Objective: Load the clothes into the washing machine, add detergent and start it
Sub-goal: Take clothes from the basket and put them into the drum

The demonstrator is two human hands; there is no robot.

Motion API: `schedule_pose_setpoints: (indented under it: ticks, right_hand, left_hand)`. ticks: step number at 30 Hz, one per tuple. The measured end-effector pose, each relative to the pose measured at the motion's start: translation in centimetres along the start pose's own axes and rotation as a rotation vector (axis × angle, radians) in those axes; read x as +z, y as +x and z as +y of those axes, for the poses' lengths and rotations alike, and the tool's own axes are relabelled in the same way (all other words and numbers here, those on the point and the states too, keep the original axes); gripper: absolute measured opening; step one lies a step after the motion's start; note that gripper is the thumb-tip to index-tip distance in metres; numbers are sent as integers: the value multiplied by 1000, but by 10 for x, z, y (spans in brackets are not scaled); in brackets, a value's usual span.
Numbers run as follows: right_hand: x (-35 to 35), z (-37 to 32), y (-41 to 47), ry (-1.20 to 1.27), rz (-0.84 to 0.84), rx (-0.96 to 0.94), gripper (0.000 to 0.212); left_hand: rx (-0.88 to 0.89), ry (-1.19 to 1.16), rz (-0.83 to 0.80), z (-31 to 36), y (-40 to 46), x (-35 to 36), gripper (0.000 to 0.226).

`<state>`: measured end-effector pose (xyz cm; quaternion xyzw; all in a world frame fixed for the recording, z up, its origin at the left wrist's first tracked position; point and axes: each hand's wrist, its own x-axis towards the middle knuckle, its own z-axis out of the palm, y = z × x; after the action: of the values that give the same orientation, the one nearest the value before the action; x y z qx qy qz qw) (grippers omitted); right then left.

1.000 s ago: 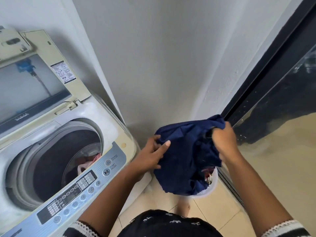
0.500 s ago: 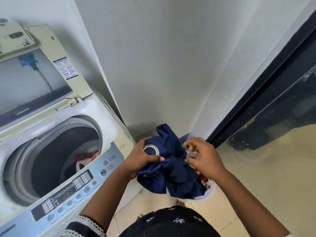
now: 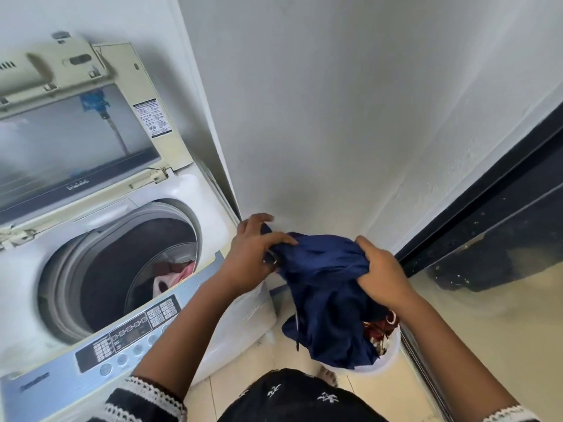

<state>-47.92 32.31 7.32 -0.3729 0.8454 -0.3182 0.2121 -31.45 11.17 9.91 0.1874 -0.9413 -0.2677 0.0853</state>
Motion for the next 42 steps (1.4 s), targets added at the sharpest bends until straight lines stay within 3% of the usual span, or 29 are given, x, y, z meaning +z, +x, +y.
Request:
schedule_pose_setpoints:
  ticks: [2, 4, 6, 7, 9, 10, 13, 16, 19, 21, 24, 26, 28, 30, 33, 34, 38, 40, 42]
  right_hand:
    - [-16, -18, 2, -245, 81, -33, 21]
    - [-22, -44, 3, -264, 62, -88, 27]
    - [-22, -74, 0, -108, 4, -120, 38]
    - [-19, -86, -2, -14, -37, -129, 44]
    - [-12, -96, -4, 151, -141, -168, 51]
    - [-8, -94, -5, 225, -187, -197, 56]
    - [-4, -69, -6, 249, -220, -274, 94]
    - [4, -42, -15, -5, -180, -226, 129]
    - [29, -31, -24, 303, -268, -88, 125]
    - [41, -25, -25, 451, -193, -30, 97]
    - [34, -16, -24, 222, -71, 10, 51]
    - [22, -8, -22, -9, -102, 62, 37]
    - [9, -8, -20, -332, -166, 96, 44]
    - [-4, -23, -19, -598, -234, 75, 47]
    - [-15, -63, -21, -675, -258, -79, 44]
    - [-16, -78, -22, -646, -219, -148, 48]
    - [-19, -103, -20, -282, -32, -322, 64]
    - [-22, -99, -16, -33, -67, -385, 71]
    - [-22, -87, -14, 41, -73, -439, 90]
  left_hand:
    - [-170, 115, -180, -2, -11, 12, 92]
    - [-133, -141, -344, 11, -20, 28, 122]
    - [-97, -494, -385, 34, -25, 45, 131]
    - [-108, -642, -338, 44, -25, 54, 118]
    - [-214, -738, -93, 55, -24, 66, 50]
    - [-314, -761, 39, 56, -24, 68, 31]
    - [-574, -1051, 200, 46, -24, 70, 30]
    - [-752, -1440, 256, 46, -23, 60, 18]
    - [-922, -1698, 170, 56, -19, 55, 19]
    - [-888, -1689, 62, 56, -17, 53, 24]
    - [-830, -1374, -35, 47, -15, 47, 21]
    - [-777, -1019, -29, 36, -18, 50, 69]
    - [-622, -613, 61, 25, -23, 56, 114]
    - [-349, -354, 2, 21, -29, 62, 125]
    - [-109, -518, -272, 36, -36, 73, 121]
    - [-90, -582, -273, 43, -38, 77, 117]
    - [-162, -743, 56, 51, -34, 78, 60]
    - [-285, -990, 197, 49, -32, 73, 42]
    - [-479, -1328, 330, 53, -27, 65, 26]
